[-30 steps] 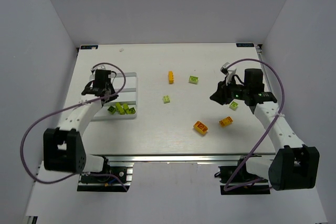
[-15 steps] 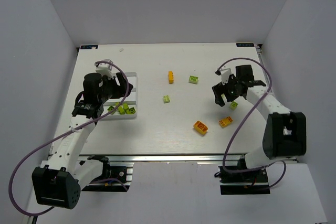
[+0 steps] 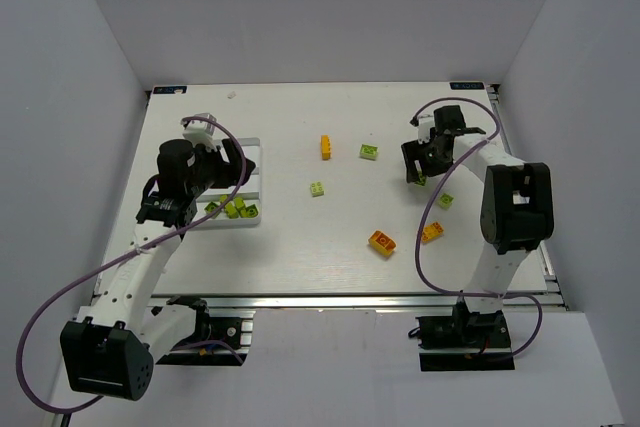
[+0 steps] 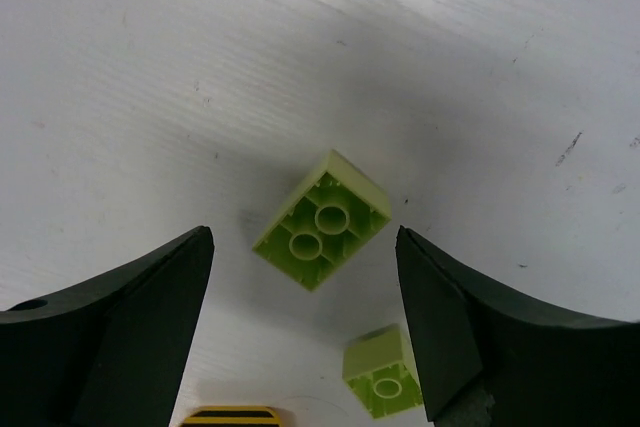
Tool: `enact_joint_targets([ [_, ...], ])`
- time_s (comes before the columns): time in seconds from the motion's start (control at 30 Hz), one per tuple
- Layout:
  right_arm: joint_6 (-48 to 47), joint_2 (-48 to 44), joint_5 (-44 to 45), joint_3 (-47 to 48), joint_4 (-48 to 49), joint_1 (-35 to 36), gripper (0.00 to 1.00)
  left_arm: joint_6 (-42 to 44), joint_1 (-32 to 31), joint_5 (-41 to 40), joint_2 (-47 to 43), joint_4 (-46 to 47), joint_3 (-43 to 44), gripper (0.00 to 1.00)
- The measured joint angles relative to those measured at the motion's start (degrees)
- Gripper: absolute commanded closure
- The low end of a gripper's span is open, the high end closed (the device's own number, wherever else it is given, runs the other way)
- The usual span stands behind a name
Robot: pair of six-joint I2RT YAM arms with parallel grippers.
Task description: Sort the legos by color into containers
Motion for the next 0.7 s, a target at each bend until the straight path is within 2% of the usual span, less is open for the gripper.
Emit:
enact_joint_targets([
  [0.3,12.96,1.14,3.72,0.37,0.46,0.07,0.3,0.22,0.0,-0.48,-0.35,0.04,0.0,0.22],
  [0.5,16.31,1.14,6.32,-1.01,2.01,0.11,0.38,0.48,0.0,-1.44,-0.39,0.04,0.0,0.22],
  [0.63,16.98,1.22,6.91,-1.55,2.23,0.13,0.54,0.55,0.0,-2.32,-0.85,0.02,-0.02,0.22],
  [0.7,17.07,1.31,7.06,-1.55,2.54,0.2,0.58,0.61,0.0,-2.64,-1.27,0.02,-0.07,0.21],
])
